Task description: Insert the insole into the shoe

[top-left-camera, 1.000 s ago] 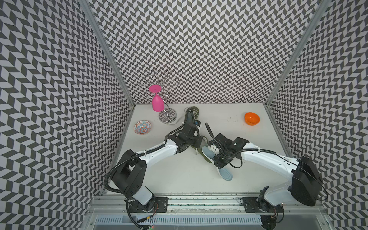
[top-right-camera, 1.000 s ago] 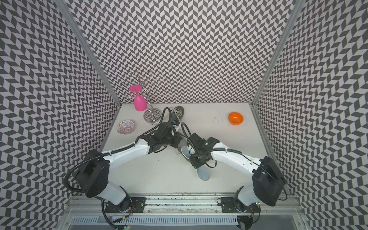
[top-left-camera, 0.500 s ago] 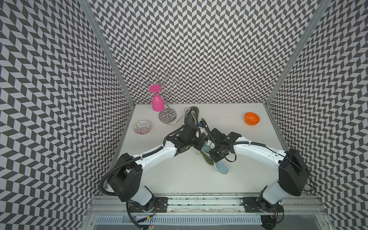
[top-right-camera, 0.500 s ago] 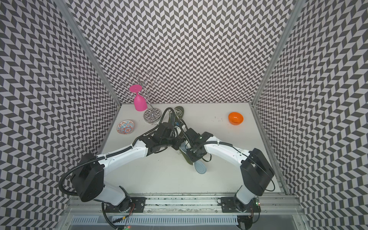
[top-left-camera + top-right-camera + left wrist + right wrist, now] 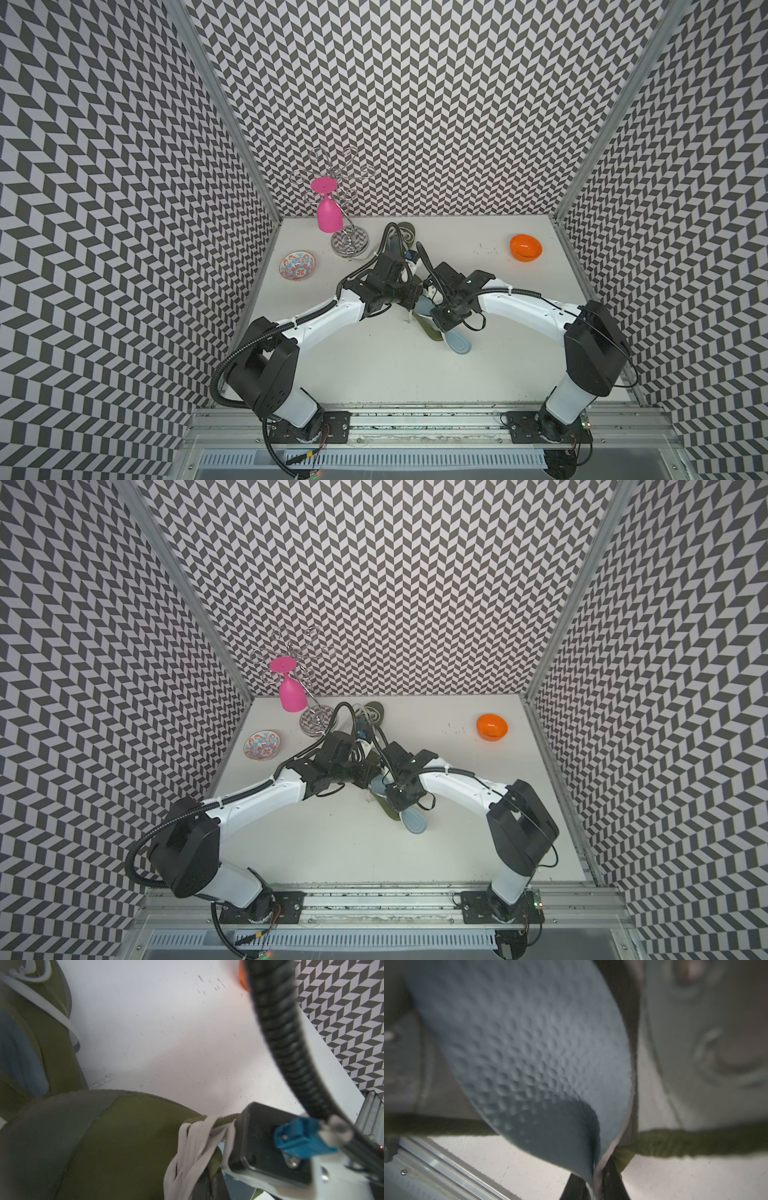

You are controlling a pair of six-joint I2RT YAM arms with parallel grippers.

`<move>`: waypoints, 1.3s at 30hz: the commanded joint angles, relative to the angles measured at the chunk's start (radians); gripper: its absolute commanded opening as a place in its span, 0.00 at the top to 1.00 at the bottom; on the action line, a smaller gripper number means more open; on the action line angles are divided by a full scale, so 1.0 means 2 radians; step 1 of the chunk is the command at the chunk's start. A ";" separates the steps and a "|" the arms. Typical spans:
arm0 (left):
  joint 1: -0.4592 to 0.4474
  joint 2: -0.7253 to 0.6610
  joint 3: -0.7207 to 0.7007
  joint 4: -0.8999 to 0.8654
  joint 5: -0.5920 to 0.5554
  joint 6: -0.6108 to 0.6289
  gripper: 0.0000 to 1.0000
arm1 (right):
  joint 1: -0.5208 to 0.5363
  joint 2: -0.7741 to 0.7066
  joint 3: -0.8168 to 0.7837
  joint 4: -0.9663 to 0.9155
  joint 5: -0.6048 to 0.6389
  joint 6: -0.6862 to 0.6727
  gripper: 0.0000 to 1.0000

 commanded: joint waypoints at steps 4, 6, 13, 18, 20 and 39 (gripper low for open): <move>0.009 0.007 0.001 0.029 0.043 -0.072 1.00 | -0.001 -0.019 -0.013 0.084 -0.057 0.017 0.83; 0.009 0.004 -0.007 0.043 0.044 -0.101 1.00 | -0.001 -0.026 -0.030 0.093 -0.056 0.028 0.83; 0.010 -0.011 -0.014 0.045 -0.009 -0.161 1.00 | -0.003 -0.056 -0.102 0.078 -0.030 0.047 0.87; -0.004 -0.032 -0.020 0.042 -0.050 -0.194 1.00 | -0.007 -0.073 -0.104 0.048 -0.015 0.047 0.86; -0.015 -0.037 -0.020 0.046 -0.061 -0.208 1.00 | -0.007 -0.071 -0.097 0.038 -0.010 0.043 0.86; -0.060 -0.029 -0.044 0.060 -0.082 -0.269 1.00 | -0.007 -0.033 -0.036 0.094 -0.043 0.074 0.83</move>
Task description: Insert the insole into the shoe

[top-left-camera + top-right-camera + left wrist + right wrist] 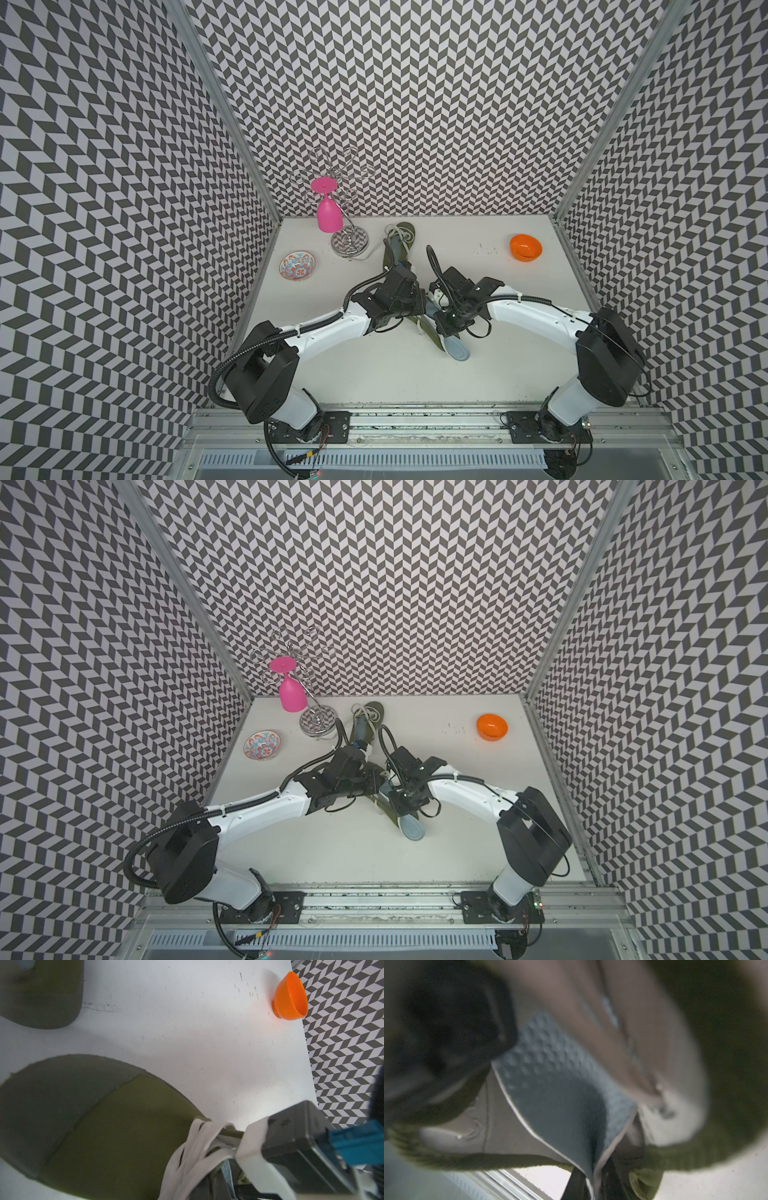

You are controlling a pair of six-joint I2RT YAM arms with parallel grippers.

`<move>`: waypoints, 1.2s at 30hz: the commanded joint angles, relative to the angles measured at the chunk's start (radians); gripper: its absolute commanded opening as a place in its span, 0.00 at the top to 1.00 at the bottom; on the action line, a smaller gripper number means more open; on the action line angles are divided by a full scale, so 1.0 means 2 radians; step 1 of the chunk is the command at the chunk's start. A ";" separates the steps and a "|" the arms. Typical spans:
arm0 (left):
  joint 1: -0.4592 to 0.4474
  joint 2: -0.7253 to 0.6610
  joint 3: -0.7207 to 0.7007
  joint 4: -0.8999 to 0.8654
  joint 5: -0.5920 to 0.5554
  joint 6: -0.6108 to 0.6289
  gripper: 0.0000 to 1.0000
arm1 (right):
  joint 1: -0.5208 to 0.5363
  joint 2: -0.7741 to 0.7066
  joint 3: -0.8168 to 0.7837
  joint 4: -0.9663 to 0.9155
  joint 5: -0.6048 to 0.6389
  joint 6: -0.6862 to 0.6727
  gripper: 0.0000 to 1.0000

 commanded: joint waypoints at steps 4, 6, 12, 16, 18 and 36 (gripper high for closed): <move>0.019 -0.006 -0.010 0.037 0.032 0.005 1.00 | -0.002 0.006 0.009 0.065 0.006 -0.019 0.55; 0.025 -0.002 -0.007 0.034 0.041 0.014 1.00 | -0.002 0.005 0.002 0.064 0.021 -0.031 0.35; 0.028 0.001 -0.015 0.039 0.029 -0.001 1.00 | -0.002 -0.006 -0.001 0.049 0.012 -0.036 0.21; 0.030 0.007 -0.012 0.039 0.016 -0.005 1.00 | -0.003 -0.022 0.006 0.035 -0.004 -0.033 0.17; 0.032 0.009 -0.010 0.036 0.013 -0.006 1.00 | -0.006 -0.034 0.007 0.023 -0.001 -0.029 0.16; 0.028 0.008 -0.012 0.046 -0.034 -0.038 1.00 | -0.137 -0.190 -0.183 0.108 -0.158 0.184 0.27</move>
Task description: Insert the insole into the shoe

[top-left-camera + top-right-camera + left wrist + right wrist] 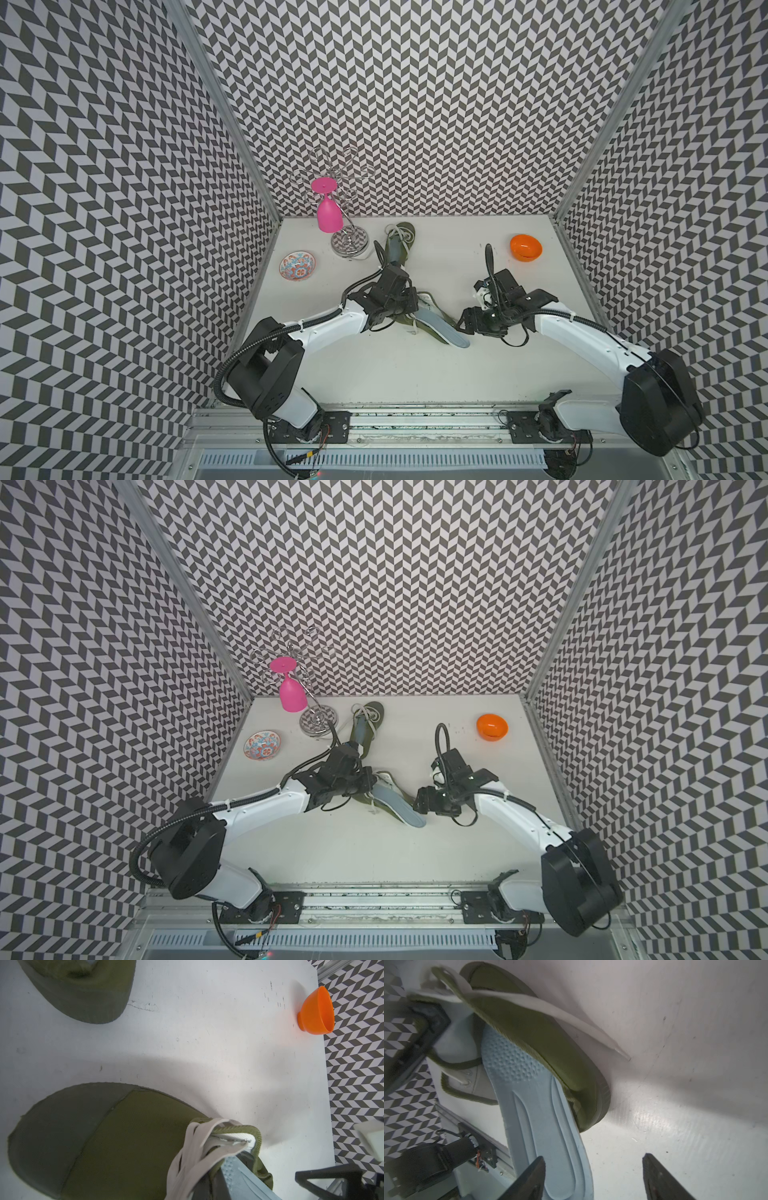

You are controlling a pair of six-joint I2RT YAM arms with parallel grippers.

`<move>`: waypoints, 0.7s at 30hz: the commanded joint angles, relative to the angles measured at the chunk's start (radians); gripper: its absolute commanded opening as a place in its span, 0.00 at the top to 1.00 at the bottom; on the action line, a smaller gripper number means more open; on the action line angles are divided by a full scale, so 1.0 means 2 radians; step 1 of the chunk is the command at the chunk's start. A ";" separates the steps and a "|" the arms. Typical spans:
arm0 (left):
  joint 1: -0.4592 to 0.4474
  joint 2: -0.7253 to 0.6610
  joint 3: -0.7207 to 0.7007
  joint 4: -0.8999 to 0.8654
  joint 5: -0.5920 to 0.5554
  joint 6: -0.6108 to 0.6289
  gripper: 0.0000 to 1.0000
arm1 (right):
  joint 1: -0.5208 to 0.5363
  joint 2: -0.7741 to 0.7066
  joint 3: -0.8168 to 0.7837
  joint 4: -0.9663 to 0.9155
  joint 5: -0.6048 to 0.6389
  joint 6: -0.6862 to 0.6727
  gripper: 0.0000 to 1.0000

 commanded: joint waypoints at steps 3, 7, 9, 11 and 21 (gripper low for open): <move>-0.007 -0.006 0.002 0.044 -0.027 -0.024 1.00 | 0.000 -0.042 -0.057 0.105 -0.085 0.140 0.27; -0.011 -0.004 0.001 0.050 -0.030 -0.028 1.00 | 0.000 -0.048 -0.083 0.155 -0.109 0.191 0.28; -0.012 -0.004 0.001 0.051 -0.030 -0.028 1.00 | 0.000 -0.043 -0.084 0.167 -0.117 0.201 0.31; -0.013 -0.003 0.003 0.051 -0.031 -0.027 1.00 | 0.000 -0.038 -0.082 0.170 -0.118 0.202 0.40; -0.022 -0.002 0.018 0.032 -0.041 -0.001 1.00 | -0.006 -0.025 -0.069 0.152 -0.087 0.165 0.77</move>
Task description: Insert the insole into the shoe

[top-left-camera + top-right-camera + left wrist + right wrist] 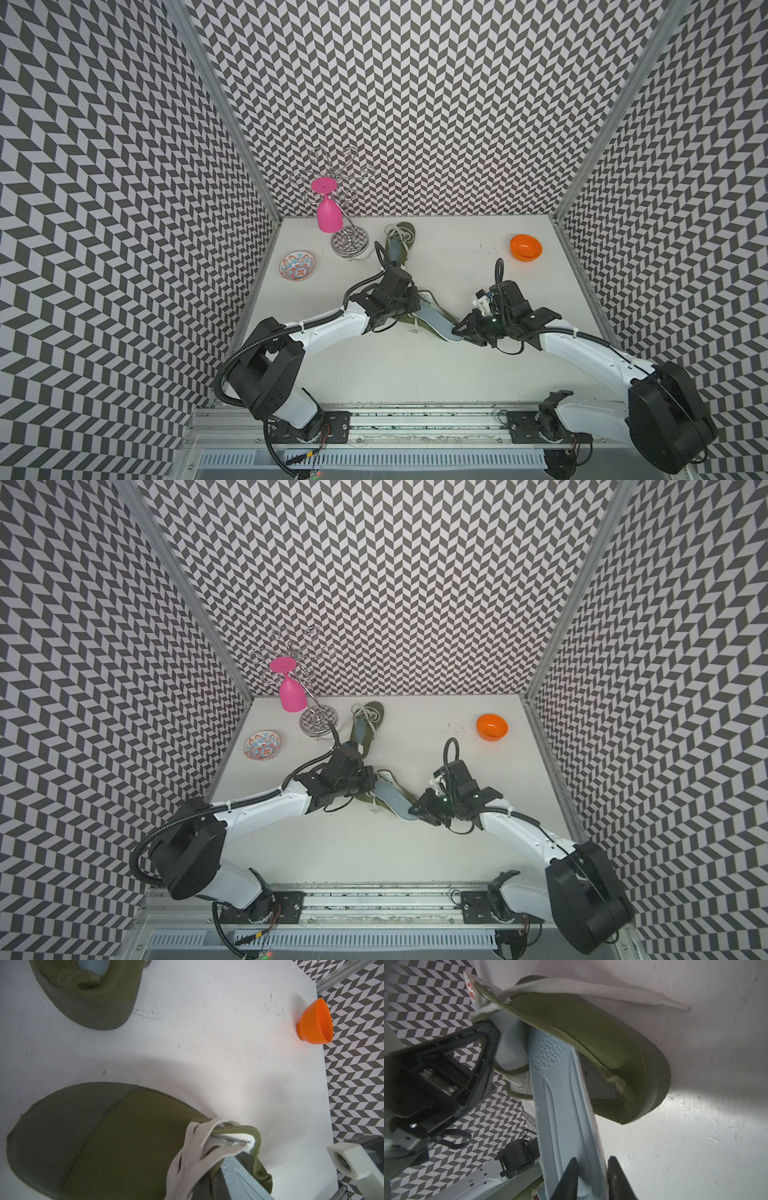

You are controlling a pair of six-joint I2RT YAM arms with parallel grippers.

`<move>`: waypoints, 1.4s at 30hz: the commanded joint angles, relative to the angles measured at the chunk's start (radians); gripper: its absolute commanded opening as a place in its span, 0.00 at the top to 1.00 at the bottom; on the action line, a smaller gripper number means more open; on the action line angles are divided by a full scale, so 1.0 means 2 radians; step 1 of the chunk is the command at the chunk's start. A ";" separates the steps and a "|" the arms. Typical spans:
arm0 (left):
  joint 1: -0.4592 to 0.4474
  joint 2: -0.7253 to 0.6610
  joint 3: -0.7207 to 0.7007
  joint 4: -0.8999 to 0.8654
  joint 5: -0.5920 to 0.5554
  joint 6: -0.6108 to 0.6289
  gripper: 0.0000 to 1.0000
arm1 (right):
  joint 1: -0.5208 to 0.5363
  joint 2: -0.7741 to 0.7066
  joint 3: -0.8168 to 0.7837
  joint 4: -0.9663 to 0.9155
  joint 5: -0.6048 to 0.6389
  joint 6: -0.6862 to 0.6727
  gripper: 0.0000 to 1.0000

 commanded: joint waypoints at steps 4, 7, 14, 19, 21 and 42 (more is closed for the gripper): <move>-0.014 0.000 0.028 0.008 -0.013 0.025 1.00 | -0.014 0.020 0.028 -0.008 0.021 -0.038 0.84; -0.017 -0.002 0.029 0.007 -0.008 0.033 1.00 | -0.015 0.029 0.045 -0.015 0.033 -0.055 0.89; -0.018 0.001 0.044 -0.005 0.033 0.068 1.00 | -0.011 0.079 0.124 -0.064 0.091 -0.152 0.94; -0.018 0.009 0.056 -0.010 0.063 0.083 1.00 | 0.015 0.113 0.171 -0.089 0.141 -0.200 0.95; -0.018 0.013 0.060 -0.010 0.082 0.084 1.00 | 0.027 0.126 0.183 -0.086 0.151 -0.204 0.95; 0.011 0.009 0.044 0.002 0.188 0.078 1.00 | 0.085 0.144 0.198 0.007 0.284 -0.279 0.95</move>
